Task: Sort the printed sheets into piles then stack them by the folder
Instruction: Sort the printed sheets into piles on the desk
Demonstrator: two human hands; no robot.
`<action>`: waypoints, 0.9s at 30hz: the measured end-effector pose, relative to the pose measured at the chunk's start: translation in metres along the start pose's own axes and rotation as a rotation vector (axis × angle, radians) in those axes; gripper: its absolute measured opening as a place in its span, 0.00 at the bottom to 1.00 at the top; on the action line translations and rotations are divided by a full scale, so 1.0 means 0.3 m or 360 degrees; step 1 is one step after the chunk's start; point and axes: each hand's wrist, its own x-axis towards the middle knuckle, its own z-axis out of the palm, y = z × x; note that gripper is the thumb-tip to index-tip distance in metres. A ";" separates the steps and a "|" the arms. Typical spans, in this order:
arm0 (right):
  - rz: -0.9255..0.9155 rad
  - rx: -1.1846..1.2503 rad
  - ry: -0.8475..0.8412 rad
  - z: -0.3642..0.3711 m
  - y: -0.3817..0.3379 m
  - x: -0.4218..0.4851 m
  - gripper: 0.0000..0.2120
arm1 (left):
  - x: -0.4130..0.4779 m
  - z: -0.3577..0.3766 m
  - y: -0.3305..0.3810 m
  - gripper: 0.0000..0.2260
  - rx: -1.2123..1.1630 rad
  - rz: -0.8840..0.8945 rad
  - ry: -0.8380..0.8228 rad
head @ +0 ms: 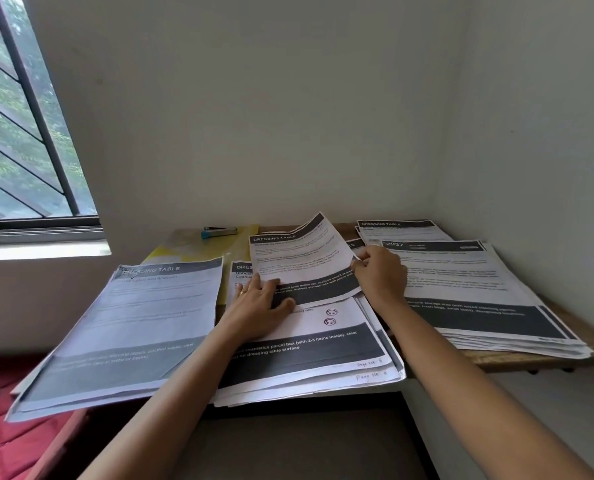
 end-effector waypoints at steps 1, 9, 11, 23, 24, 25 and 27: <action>-0.0013 -0.0006 0.0020 -0.002 -0.002 0.000 0.04 | -0.003 -0.002 0.003 0.29 -0.0005 -0.0007 -0.0001; -0.0147 0.0308 0.0162 -0.013 -0.025 -0.012 0.05 | -0.013 -0.004 0.006 0.30 -0.0100 -0.0032 0.0013; -0.0145 0.0486 0.0199 -0.027 -0.036 -0.012 0.05 | -0.001 0.000 -0.002 0.30 -0.0156 -0.0024 0.0054; 0.0367 0.1025 0.0184 -0.100 -0.174 0.007 0.07 | -0.042 -0.193 -0.027 0.28 -0.0919 -0.0081 0.0634; 0.0396 0.1069 0.0168 -0.094 -0.195 -0.002 0.07 | -0.052 -0.213 -0.039 0.26 -0.0966 -0.0081 0.0685; 0.0423 0.1107 0.0155 -0.089 -0.217 -0.014 0.06 | -0.067 -0.231 -0.050 0.24 -0.1022 -0.0076 0.0720; 0.0441 0.1157 0.0110 -0.079 -0.265 -0.049 0.05 | -0.095 -0.262 -0.089 0.23 -0.1144 -0.0083 0.0762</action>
